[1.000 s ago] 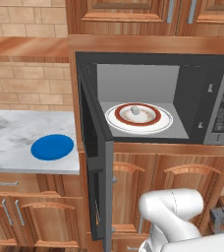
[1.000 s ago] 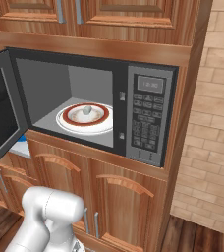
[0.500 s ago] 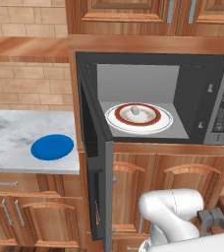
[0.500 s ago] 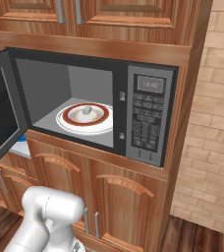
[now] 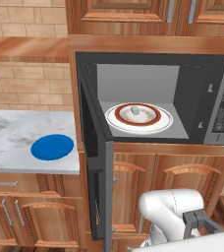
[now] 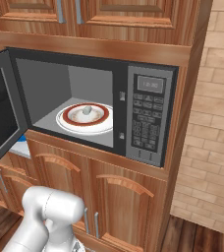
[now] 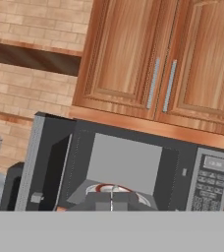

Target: Pick the marshmallow from the counter and place it in the microwave. Then turn on the microwave.

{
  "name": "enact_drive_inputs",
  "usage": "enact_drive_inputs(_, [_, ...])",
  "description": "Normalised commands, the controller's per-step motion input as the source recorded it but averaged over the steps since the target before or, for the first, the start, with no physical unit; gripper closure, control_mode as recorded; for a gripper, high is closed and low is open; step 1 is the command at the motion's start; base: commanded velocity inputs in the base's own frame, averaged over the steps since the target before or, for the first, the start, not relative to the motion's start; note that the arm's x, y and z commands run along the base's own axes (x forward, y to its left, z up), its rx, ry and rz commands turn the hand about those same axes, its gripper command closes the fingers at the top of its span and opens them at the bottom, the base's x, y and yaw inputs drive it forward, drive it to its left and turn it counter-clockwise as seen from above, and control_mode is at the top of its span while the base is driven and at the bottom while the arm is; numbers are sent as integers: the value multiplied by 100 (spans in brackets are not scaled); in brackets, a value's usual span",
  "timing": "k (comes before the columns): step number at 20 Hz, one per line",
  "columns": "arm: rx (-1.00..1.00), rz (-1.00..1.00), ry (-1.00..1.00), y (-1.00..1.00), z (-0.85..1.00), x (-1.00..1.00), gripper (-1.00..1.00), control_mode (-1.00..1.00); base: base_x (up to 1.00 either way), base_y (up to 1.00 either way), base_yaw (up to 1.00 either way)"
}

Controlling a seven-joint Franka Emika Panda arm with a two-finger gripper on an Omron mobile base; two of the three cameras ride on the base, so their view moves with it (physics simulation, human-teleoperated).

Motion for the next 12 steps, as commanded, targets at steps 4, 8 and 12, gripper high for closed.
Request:
enact_drive_inputs(4, [0, 0, 1, 14, -4, 7, 100, -100, 0, 0, 0])
enact_drive_inputs(8, [0, 0, 0, 11, -5, 5, 100, -100, 0, 0, 0])
enact_drive_inputs(12, [0, -2, 0, 7, -8, 1, 100, -100, 0, 0, 0])
